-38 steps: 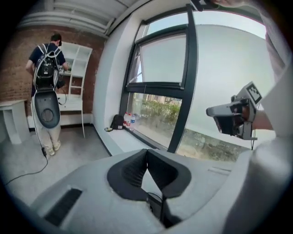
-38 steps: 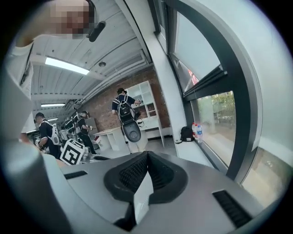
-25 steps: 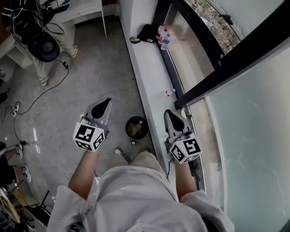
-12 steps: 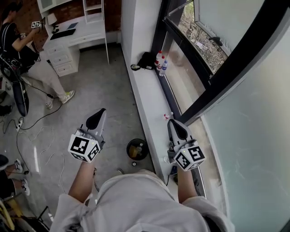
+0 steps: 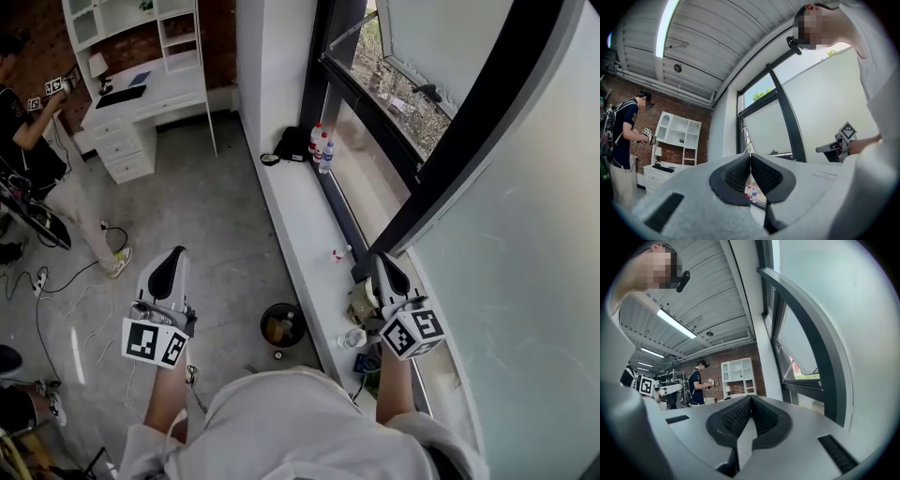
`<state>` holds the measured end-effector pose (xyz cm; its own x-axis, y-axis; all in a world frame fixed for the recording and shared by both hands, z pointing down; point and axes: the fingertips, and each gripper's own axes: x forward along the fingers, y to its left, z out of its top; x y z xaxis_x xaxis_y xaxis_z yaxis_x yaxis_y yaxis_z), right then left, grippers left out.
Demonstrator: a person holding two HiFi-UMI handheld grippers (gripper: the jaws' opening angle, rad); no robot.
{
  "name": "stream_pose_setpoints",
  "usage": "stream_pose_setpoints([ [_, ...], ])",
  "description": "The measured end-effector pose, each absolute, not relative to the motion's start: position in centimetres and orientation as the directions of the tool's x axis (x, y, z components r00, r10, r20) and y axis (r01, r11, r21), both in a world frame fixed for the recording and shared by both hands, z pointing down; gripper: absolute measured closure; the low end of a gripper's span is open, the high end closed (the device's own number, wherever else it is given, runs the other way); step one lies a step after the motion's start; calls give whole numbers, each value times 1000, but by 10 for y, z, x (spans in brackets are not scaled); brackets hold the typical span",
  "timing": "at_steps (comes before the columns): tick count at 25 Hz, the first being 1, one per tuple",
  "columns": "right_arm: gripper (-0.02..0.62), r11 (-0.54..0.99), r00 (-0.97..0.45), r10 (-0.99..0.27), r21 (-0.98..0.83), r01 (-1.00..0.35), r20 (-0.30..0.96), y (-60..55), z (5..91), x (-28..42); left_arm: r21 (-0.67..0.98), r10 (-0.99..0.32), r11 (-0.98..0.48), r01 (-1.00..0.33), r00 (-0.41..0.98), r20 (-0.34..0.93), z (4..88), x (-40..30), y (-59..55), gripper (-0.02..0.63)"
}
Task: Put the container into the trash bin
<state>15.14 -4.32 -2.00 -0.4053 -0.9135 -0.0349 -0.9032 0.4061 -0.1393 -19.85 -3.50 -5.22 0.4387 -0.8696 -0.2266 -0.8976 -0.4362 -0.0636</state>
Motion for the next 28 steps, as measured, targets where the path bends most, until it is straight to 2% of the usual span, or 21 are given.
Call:
stream_pose_setpoints([
  [4,594,377,-374,-926,-121,-918,-48,-39,-27,167,-49,-890,-396,-917,397,-226,-51,-215,-21,588],
  [12,594,432,-432,-902,-42,-901,-3,-24,-21,154,9,-949,-289,-957,285,-137,-13,-254,-3,588],
  [19,594,435,-433,-900,98,-895,49,-29,-17,131,-8,-938,-325,-946,323,-127,-10,-247,-7,588],
  [28,594,498,-497,-867,121,-859,34,-41,-26,92,4,-936,-314,-949,309,-166,-17,-258,-7,588],
])
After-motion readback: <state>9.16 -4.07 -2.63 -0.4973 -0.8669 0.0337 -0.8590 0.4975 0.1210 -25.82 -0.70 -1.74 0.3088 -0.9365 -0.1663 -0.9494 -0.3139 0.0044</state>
